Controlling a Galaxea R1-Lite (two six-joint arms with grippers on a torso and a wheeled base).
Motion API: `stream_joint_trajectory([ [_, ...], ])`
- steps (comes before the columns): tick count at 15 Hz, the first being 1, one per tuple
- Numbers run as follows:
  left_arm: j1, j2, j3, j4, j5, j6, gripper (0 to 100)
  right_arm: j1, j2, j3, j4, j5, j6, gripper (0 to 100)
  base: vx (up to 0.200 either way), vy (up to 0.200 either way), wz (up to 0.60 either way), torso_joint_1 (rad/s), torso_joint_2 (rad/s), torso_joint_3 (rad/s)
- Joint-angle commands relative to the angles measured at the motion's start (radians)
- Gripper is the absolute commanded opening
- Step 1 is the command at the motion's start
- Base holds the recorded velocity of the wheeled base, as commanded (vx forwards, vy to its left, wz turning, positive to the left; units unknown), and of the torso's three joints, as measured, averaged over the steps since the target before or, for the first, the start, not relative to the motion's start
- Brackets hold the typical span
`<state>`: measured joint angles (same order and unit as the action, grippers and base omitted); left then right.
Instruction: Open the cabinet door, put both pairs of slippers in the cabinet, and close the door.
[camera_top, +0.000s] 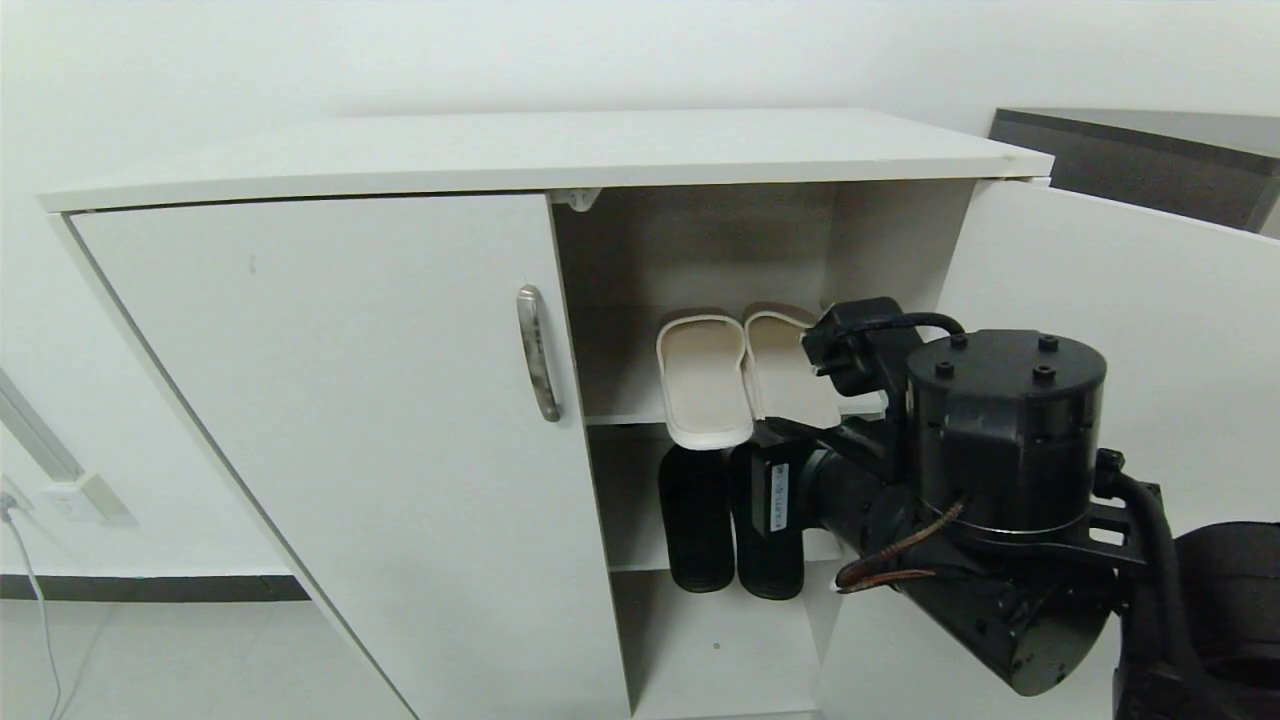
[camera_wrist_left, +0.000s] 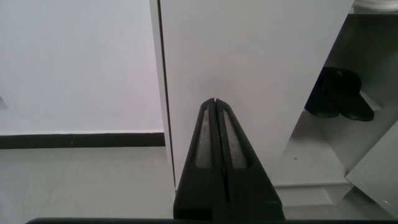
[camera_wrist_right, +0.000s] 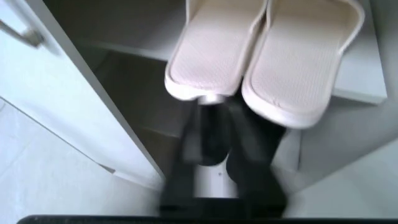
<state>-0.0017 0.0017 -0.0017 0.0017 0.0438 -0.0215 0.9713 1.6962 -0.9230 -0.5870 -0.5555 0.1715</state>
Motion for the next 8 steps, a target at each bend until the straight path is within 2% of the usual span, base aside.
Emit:
stream_joint_trajectory([
  [1, -0.001, 0.0, 0.0, 0.0, 0.001, 0.0, 0, 0.001, -0.007, 0.01, 0.0, 0.0, 0.0, 0, 0.0, 0.0, 0.0, 0.0, 0.0, 0.0],
  [7, 0.0, 0.001, 0.0, 0.0, 0.001, 0.002, 0, 0.001, -0.004, 0.015, 0.0, 0.0, 0.0, 0, 0.0, 0.0, 0.0, 0.0, 0.0, 0.0],
  [8, 0.0, 0.001, 0.0, 0.0, 0.001, 0.002, 0, 0.003, -0.003, 0.016, 0.0, 0.0, -0.001, 0, -0.2, 0.0, 0.0, -0.002, 0.01, -0.002],
])
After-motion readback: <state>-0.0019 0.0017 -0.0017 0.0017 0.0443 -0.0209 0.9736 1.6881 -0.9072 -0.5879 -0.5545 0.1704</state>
